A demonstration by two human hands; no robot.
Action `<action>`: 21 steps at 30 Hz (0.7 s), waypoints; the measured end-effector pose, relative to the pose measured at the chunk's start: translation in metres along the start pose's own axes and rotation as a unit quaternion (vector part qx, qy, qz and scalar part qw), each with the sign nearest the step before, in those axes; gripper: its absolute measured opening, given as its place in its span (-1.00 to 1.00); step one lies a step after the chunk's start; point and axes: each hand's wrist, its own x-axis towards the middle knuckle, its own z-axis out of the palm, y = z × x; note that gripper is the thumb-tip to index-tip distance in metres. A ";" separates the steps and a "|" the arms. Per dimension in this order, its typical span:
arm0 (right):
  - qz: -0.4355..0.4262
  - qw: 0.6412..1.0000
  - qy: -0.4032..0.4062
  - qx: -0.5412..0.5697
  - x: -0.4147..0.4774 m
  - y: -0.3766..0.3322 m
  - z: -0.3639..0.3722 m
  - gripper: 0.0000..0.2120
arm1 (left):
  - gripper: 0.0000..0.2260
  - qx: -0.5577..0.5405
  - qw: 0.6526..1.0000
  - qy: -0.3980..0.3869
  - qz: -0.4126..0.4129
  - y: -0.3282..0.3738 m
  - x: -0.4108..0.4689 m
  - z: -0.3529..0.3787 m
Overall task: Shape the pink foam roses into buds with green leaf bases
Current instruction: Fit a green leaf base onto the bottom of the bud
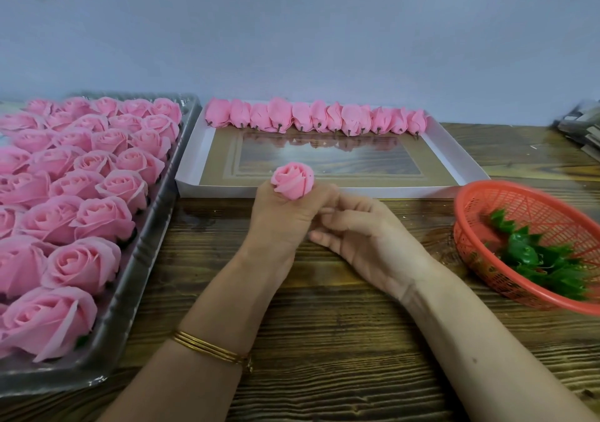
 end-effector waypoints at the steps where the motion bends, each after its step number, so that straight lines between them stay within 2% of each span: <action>1: 0.006 1.000 -0.007 0.004 0.000 0.001 0.002 -0.75 | -0.83 0.001 1.000 -0.001 0.001 -0.001 0.000 0.001; 4: 0.013 0.999 -0.015 0.032 -0.001 0.004 0.006 -0.68 | -0.82 0.001 1.000 -0.001 -0.005 -0.001 -0.001 0.001; 11: 0.018 0.995 -0.025 0.094 -0.001 0.005 0.009 -0.75 | -0.81 -0.022 0.999 -0.037 -0.015 -0.003 -0.001 0.002; 16: 0.015 0.995 -0.025 0.098 -0.001 0.007 0.008 -0.77 | -0.82 -0.010 0.998 -0.061 -0.002 -0.004 -0.001 0.001; 21: 0.015 0.996 -0.025 0.089 0.002 0.008 0.005 -0.69 | -0.84 0.006 0.998 -0.065 0.008 -0.005 -0.001 0.001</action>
